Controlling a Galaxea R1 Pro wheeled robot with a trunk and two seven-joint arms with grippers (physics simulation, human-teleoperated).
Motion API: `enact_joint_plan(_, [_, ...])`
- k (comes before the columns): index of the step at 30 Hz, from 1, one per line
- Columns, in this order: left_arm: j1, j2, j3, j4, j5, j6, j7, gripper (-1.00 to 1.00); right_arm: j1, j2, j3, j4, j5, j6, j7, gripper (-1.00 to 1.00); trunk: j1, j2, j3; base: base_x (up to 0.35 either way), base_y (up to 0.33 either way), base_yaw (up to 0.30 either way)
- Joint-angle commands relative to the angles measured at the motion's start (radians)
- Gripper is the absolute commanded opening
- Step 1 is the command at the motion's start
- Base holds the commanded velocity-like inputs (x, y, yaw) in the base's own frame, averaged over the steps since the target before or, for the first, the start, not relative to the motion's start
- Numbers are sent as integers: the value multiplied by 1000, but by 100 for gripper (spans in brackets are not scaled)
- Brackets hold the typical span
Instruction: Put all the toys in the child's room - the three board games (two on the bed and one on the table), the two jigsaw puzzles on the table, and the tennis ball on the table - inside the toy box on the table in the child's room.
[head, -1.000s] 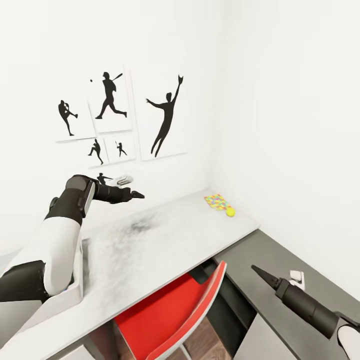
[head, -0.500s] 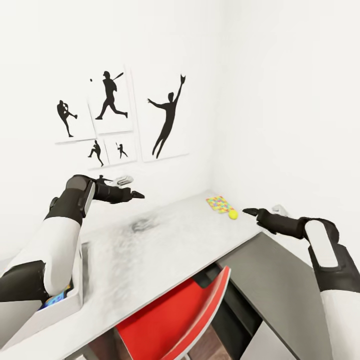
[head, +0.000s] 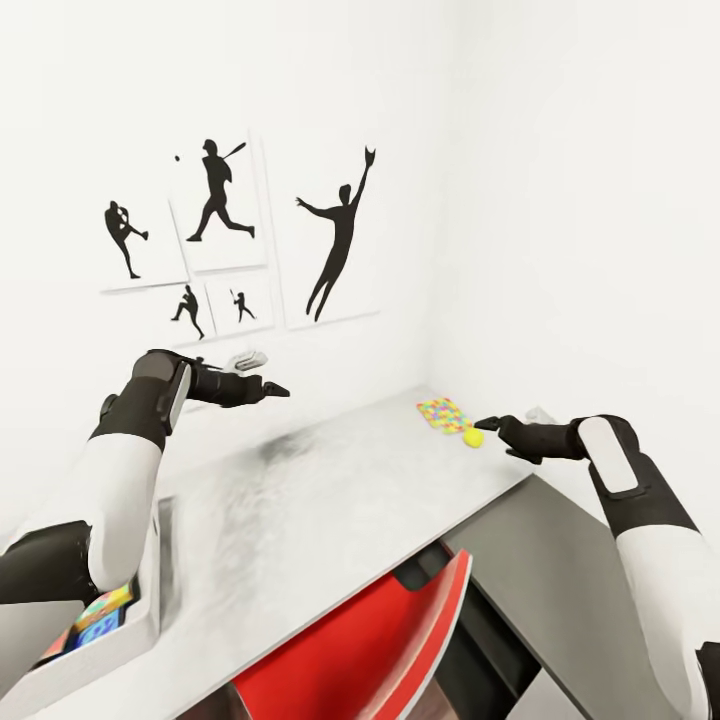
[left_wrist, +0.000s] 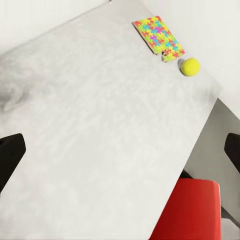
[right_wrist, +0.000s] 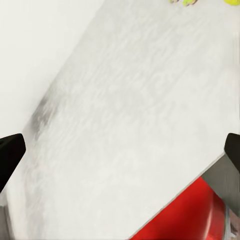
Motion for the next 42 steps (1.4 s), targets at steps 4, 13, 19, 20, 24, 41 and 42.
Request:
enact_joint_plan(4, [-1, -1, 4, -1, -10, 4, -9, 100, -2, 0, 6, -1, -10, 4, -12, 100, 1, -2, -2, 121, 28, 0])
enact_joint_plan(13, [-1, -6, 4, -1, -12, 5, -10, 100, -2, -2, 20, -1, -9, 4, -19, 100, 1, -2, -2, 146, 25, 0])
enact_joint_plan(19, [-1, -8, 4, -1, -12, 6, -10, 100, -2, -2, 23, 0, -8, 4, -20, 100, 1, -2, -2, 135, -157, 0])
enact_joint_plan(20, [-1, -9, 4, -1, -12, 6, -11, 100, -2, -2, 24, 0, -8, 4, -20, 100, 1, -2, -2, 131, -102, 0])
enact_joint_plan(24, [-1, -9, 5, -1, -12, 6, -11, 100, -2, -2, 24, 0, -8, 4, -21, 100, 1, -2, -2, 65, -48, 0])
enact_joint_plan(41, [-1, -13, 5, -1, -12, 6, -10, 100, -2, 3, 26, -2, -8, 4, -21, 100, 1, -2, -2, 71, -68, 0])
enact_joint_plan(42, [-1, -13, 5, 0, -12, 7, -10, 100, -2, 3, 26, -2, -8, 4, -21, 100, 1, -2, -2, 7, -13, 0])
